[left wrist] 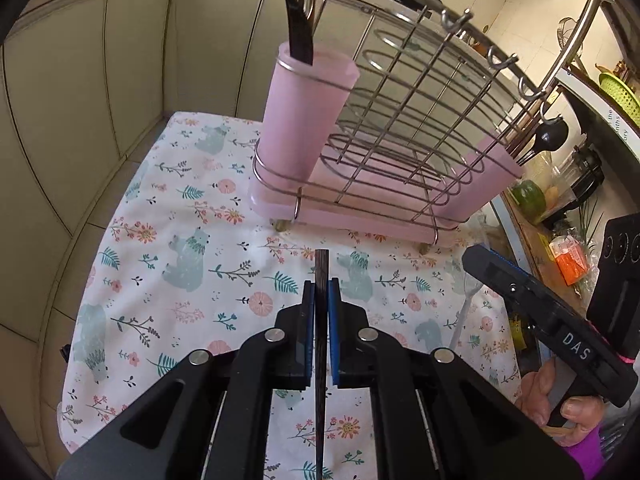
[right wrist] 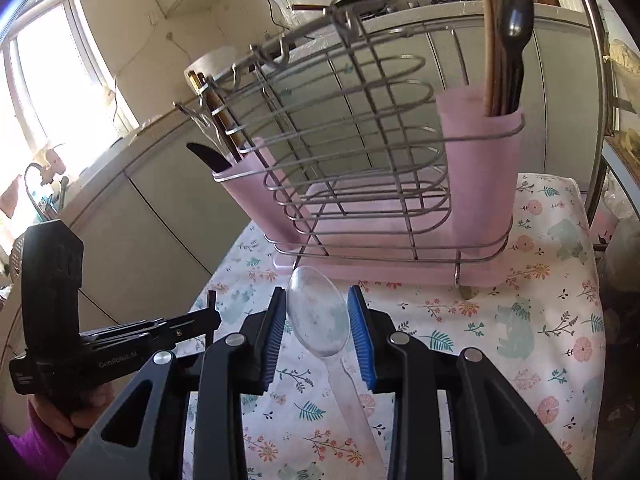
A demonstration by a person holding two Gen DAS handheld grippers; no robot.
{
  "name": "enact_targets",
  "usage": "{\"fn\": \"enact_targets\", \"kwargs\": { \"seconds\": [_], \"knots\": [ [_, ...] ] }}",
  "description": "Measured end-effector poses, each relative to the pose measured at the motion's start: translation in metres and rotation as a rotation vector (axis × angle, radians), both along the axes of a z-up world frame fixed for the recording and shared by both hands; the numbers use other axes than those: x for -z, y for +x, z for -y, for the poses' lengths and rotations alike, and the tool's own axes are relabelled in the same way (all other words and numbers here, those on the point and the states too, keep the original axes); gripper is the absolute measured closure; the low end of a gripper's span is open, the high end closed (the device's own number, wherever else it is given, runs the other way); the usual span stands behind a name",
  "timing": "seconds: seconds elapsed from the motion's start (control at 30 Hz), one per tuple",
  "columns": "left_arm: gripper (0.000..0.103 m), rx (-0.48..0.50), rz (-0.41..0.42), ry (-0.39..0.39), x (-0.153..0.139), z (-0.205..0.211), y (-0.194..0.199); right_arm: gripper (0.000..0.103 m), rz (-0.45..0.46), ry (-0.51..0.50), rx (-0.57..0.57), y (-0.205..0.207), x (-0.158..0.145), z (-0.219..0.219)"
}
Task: Organize utensils
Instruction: 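Lift the clear spoon upright and carry it over the pink cup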
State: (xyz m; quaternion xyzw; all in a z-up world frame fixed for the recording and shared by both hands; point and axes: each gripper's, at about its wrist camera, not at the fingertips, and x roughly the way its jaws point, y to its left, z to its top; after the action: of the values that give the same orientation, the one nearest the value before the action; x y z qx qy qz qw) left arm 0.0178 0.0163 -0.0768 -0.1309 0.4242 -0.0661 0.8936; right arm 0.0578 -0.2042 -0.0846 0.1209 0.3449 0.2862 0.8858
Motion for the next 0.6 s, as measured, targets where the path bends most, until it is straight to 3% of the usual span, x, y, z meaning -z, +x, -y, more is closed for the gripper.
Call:
{"fn": "enact_targets", "kwargs": {
  "seconds": [0.3, 0.5, 0.57, 0.6],
  "knots": [
    [0.097, 0.013, 0.116, 0.037, -0.025, 0.011, -0.013, 0.073, 0.06, 0.091, 0.025, -0.022, -0.022, 0.031],
    [0.097, 0.024, 0.131, 0.055, -0.024, 0.018, -0.015, 0.075, 0.057, 0.097, 0.041, -0.027, -0.018, 0.038],
    [0.097, 0.023, 0.142, 0.048, -0.026, 0.018, -0.015, 0.079, 0.063, 0.1, 0.046, -0.029, -0.02, 0.04],
    [0.097, 0.021, 0.15, 0.046, -0.028, 0.017, -0.016, 0.091, 0.069, 0.1, 0.048, -0.03, -0.023, 0.041]
  ]
}}
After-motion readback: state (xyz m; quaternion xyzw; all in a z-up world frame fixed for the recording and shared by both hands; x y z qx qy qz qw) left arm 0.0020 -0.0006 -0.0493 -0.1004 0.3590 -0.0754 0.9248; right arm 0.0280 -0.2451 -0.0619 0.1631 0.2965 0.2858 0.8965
